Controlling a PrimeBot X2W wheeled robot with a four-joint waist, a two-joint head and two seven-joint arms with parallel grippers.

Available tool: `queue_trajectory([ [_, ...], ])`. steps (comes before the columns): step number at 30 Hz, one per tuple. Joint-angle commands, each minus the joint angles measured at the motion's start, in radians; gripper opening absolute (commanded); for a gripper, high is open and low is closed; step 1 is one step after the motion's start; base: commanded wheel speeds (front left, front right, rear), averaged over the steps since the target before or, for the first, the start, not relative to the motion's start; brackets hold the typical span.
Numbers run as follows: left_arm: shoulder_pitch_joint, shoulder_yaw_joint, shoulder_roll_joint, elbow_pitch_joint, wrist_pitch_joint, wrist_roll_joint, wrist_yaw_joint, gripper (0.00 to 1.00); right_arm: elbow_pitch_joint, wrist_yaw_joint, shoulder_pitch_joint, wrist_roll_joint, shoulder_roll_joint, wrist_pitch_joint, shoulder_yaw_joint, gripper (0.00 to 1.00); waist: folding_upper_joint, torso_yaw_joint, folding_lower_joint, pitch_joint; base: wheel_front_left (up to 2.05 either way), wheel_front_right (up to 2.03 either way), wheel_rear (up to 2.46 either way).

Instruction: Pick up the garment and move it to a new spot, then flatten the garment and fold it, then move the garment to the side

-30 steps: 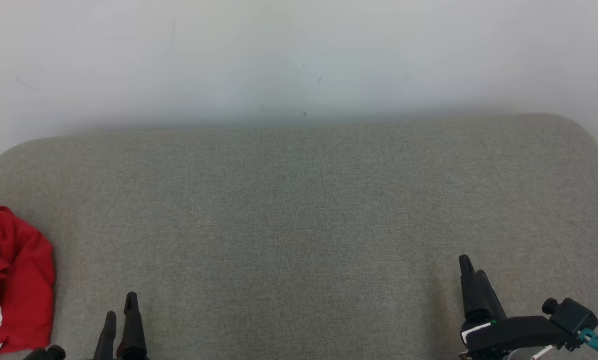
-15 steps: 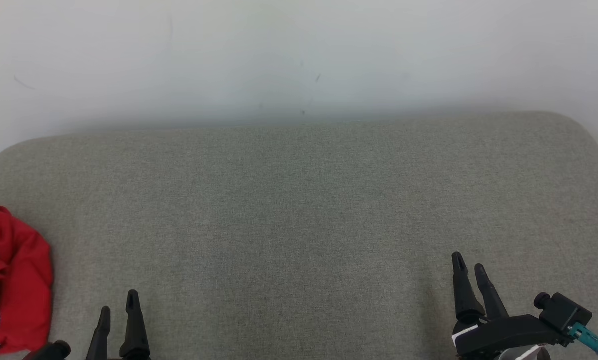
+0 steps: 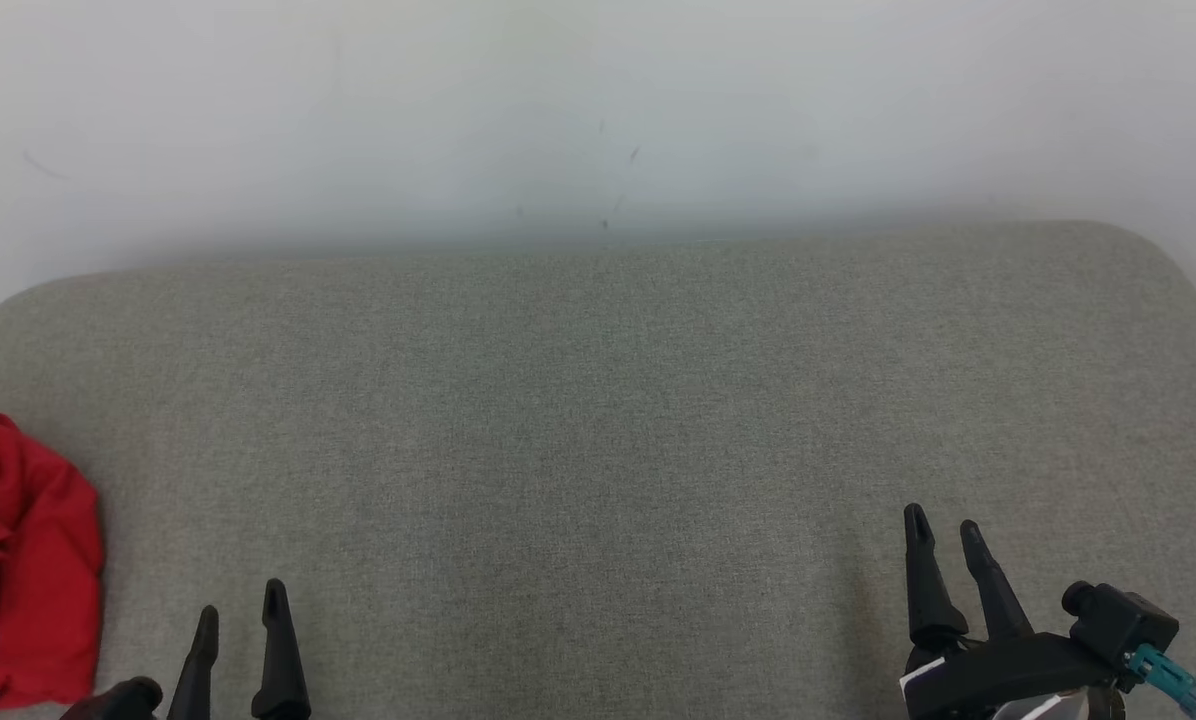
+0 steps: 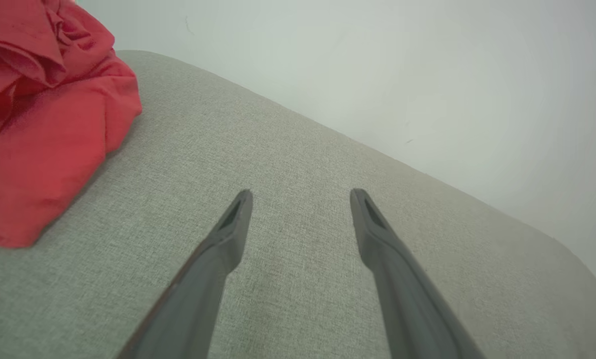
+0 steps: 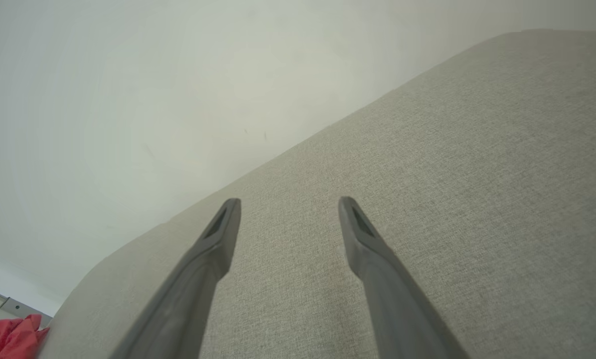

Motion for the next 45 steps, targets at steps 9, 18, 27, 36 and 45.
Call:
queue_trajectory([
  [9, 0.008, -0.016, 0.008, -0.012, -0.027, 0.136, 0.001, 1.00, 0.002, -0.001, -0.019, -0.143, 0.005, -0.030, -0.013, 1.00, 0.0000, -0.003, 0.0000, 0.002, 0.00, 0.00, 0.00],
  [18, 0.011, -0.030, 0.008, -0.001, -0.048, 0.247, -0.007, 1.00, 0.017, -0.002, -0.018, -0.269, 0.007, -0.049, -0.020, 1.00, 0.0000, -0.008, 0.0000, 0.001, 0.00, 0.00, 0.00],
  [27, 0.015, -0.035, 0.009, 0.003, -0.067, 0.334, -0.004, 1.00, 0.031, -0.002, -0.020, -0.378, 0.005, -0.068, -0.023, 1.00, 0.0000, -0.016, 0.0000, 0.001, 0.00, 0.00, 0.00],
  [36, 0.024, -0.040, 0.009, 0.012, -0.082, 0.401, -0.001, 1.00, 0.041, -0.002, -0.011, -0.457, 0.006, -0.083, -0.032, 1.00, 0.0000, -0.020, 0.0000, -0.002, 0.00, 0.00, 0.00],
  [45, 0.032, -0.033, 0.010, 0.014, -0.098, 0.463, 0.009, 1.00, 0.046, -0.002, -0.006, -0.517, 0.011, -0.100, -0.043, 1.00, 0.0000, -0.024, 0.0000, -0.005, 0.00, 0.00, 0.00],
])
